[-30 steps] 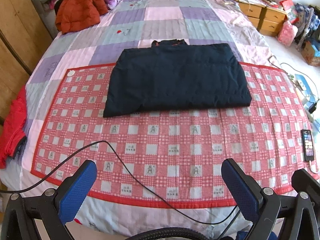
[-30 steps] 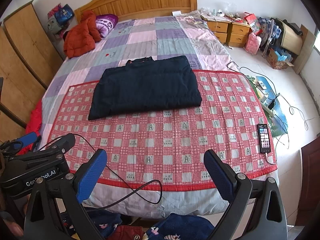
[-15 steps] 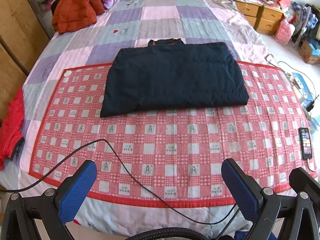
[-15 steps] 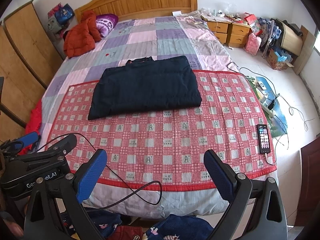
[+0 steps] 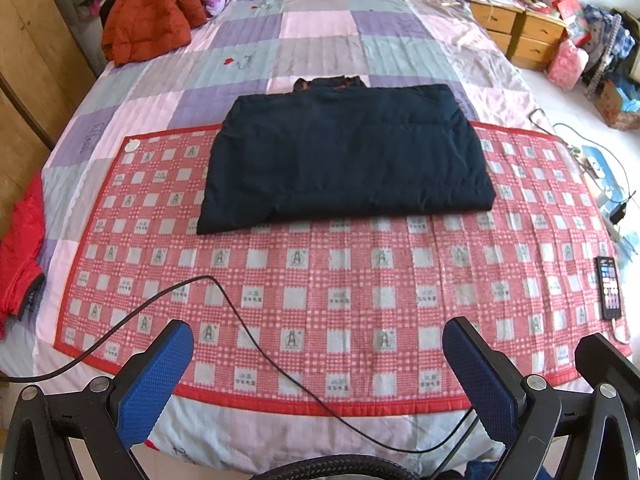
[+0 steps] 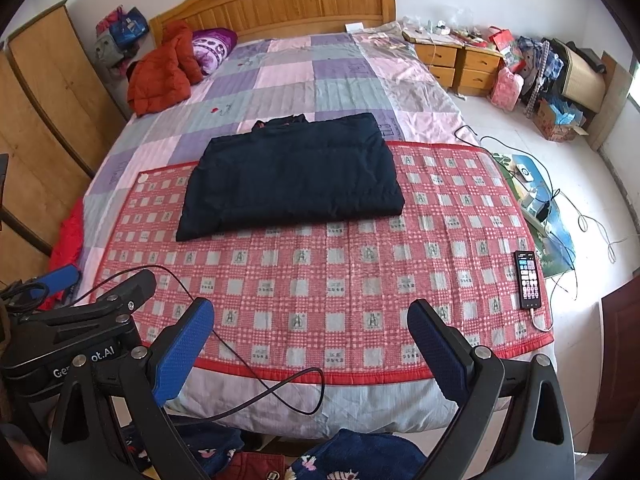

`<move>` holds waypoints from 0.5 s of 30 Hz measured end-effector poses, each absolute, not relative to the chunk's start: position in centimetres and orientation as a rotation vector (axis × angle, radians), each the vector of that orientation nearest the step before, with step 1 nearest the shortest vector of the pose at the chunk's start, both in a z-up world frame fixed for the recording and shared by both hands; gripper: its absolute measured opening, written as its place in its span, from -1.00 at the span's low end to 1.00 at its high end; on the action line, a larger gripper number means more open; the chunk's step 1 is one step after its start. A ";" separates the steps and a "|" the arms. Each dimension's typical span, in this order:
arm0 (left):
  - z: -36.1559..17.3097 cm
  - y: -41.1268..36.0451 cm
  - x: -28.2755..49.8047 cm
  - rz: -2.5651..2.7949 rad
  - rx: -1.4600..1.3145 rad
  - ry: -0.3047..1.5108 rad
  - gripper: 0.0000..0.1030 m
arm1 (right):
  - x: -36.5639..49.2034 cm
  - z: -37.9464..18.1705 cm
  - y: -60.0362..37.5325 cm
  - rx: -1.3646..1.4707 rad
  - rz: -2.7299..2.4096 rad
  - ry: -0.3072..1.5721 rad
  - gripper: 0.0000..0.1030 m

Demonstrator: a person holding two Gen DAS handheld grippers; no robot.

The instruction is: Fold large clothes

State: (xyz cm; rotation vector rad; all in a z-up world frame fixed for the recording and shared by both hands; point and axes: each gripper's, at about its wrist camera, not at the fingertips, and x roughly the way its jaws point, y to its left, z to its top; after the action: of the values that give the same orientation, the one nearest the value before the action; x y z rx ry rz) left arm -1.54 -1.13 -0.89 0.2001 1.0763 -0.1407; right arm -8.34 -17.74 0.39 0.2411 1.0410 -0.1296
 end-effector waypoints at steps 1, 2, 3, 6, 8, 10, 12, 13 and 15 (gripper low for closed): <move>-0.9 -1.0 -1.5 -0.143 0.202 1.077 0.99 | -8.3 0.4 -17.7 0.241 -0.130 1.041 0.93; -0.9 -1.1 -1.6 -0.145 0.201 1.079 0.99 | -8.3 0.4 -17.7 0.240 -0.131 1.042 0.93; -0.9 -1.1 -1.6 -0.144 0.201 1.078 0.99 | -8.3 0.4 -17.7 0.241 -0.132 1.042 0.93; -0.9 -1.2 -1.6 -0.147 0.200 1.080 0.99 | -8.3 0.4 -17.7 0.241 -0.132 1.042 0.93; -0.9 -1.4 -1.7 -0.148 0.200 1.080 0.99 | -8.3 0.4 -17.8 0.242 -0.130 1.042 0.93; -0.9 -1.7 -1.8 -0.148 0.199 1.080 0.99 | -8.3 0.4 -17.8 0.241 -0.131 1.043 0.93; -0.9 -2.0 -1.9 -0.148 0.198 1.081 0.99 | -8.4 0.4 -17.9 0.241 -0.130 1.042 0.93; -0.9 -1.8 -1.8 -0.147 0.199 1.081 0.99 | -8.3 0.4 -17.9 0.241 -0.130 1.042 0.93; -0.9 -1.7 -1.7 -0.146 0.198 1.081 0.99 | -8.4 0.4 -18.0 0.240 -0.129 1.041 0.93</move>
State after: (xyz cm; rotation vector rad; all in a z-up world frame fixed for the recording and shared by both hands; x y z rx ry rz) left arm -1.73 -1.73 -0.91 0.1980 1.0809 -0.1465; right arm -8.39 -17.99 0.37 0.2396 1.0413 -0.1289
